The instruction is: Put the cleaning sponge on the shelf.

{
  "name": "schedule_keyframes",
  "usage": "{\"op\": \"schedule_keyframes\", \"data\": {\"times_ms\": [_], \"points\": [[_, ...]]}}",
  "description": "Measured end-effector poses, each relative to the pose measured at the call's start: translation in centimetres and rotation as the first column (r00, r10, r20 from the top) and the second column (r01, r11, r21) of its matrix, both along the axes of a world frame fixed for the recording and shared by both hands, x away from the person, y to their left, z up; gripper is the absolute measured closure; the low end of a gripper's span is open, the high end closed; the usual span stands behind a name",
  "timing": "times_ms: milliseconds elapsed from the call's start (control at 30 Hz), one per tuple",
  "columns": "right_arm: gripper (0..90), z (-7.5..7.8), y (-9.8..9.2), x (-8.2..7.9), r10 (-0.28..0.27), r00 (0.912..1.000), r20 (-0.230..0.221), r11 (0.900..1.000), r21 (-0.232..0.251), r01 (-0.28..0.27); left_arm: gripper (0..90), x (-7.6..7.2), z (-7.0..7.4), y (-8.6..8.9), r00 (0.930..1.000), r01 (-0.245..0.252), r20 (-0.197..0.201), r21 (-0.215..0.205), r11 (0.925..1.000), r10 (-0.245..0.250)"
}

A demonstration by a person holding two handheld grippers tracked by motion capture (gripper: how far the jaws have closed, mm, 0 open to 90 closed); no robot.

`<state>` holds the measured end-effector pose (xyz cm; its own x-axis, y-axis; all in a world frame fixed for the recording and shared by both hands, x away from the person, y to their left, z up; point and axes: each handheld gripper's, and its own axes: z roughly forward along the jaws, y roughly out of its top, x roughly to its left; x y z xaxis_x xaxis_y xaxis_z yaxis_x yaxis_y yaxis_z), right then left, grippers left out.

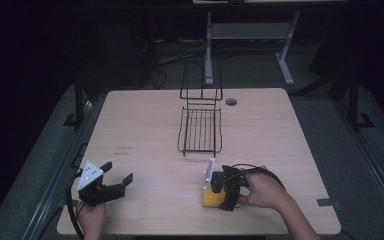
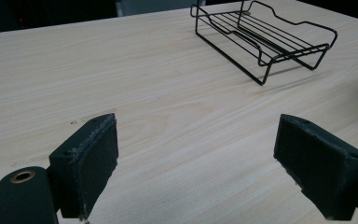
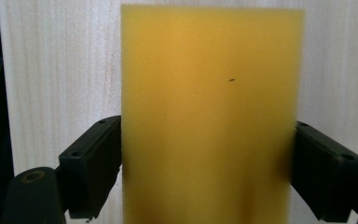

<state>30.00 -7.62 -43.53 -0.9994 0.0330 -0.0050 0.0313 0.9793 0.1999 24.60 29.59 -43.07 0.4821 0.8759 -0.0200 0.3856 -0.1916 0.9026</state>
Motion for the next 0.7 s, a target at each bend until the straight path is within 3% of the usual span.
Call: {"op": "schedule_keyframes", "data": {"times_ms": [500, 700], "points": [[21.6, -0.31, 0.13, -0.09, 0.013, 0.9999, 0.010, 1.000, -0.012, -0.013, 13.0, -0.06, 0.04, 0.08, 1.0000, 0.001, 0.000, 0.000, 1.0000, -0.001], [21.7, 0.45, 0.32, 0.04, 0.014, 0.9996, 0.024, 1.000, -0.008, -0.014, 13.0, -0.06, 0.05, 0.05, 1.0000, 0.000, 0.000, -0.002, 1.0000, 0.000]]}}
